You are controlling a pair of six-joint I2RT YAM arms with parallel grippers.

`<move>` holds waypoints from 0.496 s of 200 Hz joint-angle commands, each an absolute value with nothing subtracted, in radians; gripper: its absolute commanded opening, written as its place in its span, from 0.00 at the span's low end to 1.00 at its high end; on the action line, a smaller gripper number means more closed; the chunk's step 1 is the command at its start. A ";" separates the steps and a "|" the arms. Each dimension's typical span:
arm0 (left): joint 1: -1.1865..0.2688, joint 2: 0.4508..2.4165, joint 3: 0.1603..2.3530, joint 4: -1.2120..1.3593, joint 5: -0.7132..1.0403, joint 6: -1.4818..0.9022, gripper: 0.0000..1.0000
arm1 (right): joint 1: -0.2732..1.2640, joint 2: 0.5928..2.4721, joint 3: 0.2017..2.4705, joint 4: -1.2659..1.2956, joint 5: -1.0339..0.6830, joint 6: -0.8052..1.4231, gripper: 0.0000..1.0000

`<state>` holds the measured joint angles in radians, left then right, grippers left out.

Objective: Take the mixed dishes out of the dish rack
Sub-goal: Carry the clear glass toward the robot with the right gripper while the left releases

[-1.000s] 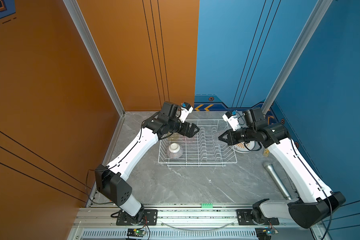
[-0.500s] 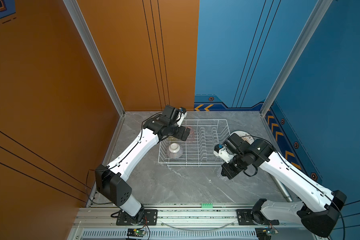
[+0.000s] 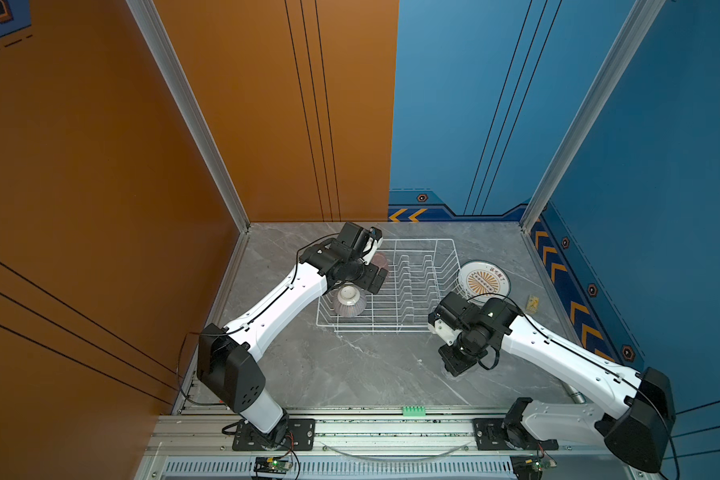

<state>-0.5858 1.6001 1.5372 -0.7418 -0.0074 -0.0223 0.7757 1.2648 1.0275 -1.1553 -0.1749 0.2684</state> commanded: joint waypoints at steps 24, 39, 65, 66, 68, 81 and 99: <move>-0.592 1.616 1.543 -0.683 0.001 -0.011 0.99 | 0.763 1.394 1.038 -1.061 -0.082 0.324 0.00; -0.591 1.617 1.546 -0.679 0.004 -0.007 0.99 | 0.759 1.435 1.047 -1.046 -0.081 0.325 0.00; -0.587 1.626 1.545 -0.679 0.008 0.001 1.00 | 0.753 1.489 1.048 -1.015 -0.081 0.319 0.00; -0.587 1.627 1.545 -0.679 0.008 0.001 1.00 | 0.754 1.492 1.048 -1.015 -0.080 0.318 0.00; -0.587 1.627 1.545 -0.679 0.008 0.001 1.00 | 0.753 1.494 1.049 -1.012 -0.080 0.317 0.00; -0.586 1.631 1.543 -0.680 0.009 0.003 1.00 | 0.754 1.507 1.051 -0.999 -0.079 0.318 0.00; -0.585 1.638 1.542 -0.678 0.010 0.003 1.00 | 0.751 1.519 1.051 -0.980 -0.083 0.315 0.00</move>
<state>-0.5858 1.6169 1.5372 -0.6895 -0.0032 -0.0143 0.7563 1.5021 1.0306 -1.0019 -0.0994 0.3115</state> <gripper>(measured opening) 0.997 0.054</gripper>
